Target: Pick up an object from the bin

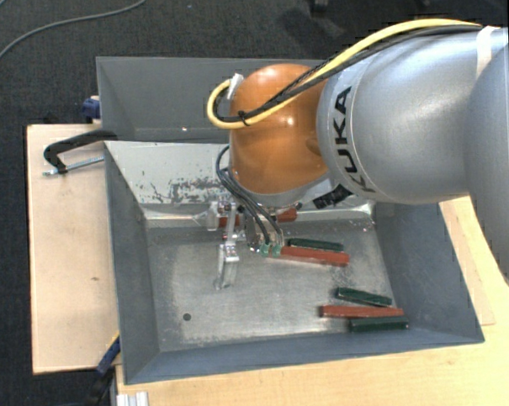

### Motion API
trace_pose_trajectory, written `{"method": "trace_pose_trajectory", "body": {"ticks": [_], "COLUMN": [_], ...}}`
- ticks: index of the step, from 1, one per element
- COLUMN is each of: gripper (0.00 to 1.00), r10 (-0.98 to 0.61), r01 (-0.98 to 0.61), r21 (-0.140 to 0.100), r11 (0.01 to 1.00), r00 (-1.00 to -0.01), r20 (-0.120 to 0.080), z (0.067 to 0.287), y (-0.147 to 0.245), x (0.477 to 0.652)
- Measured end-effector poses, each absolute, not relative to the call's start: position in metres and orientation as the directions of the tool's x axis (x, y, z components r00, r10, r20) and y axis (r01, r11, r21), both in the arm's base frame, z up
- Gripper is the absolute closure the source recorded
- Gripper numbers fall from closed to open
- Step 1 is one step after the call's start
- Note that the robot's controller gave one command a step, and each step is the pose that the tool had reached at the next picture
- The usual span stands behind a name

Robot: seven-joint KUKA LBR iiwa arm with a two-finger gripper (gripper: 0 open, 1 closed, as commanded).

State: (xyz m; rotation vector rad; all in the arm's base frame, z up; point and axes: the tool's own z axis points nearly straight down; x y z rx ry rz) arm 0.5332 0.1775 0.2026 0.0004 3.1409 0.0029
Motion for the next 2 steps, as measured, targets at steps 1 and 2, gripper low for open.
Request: {"method": "trace_pose_trajectory", "body": {"ticks": [1,2], "gripper": [0.0,0.0], "r10": [-0.18,-0.181], "r01": [-0.18,-0.181], "r21": [-0.001,-0.002], "r11": [0.984,0.983], "r00": [-0.984,-0.983], "r20": [0.0,0.003], "z": [0.091,0.07], "y": [0.122,0.053], "x": [0.598,0.584]}}
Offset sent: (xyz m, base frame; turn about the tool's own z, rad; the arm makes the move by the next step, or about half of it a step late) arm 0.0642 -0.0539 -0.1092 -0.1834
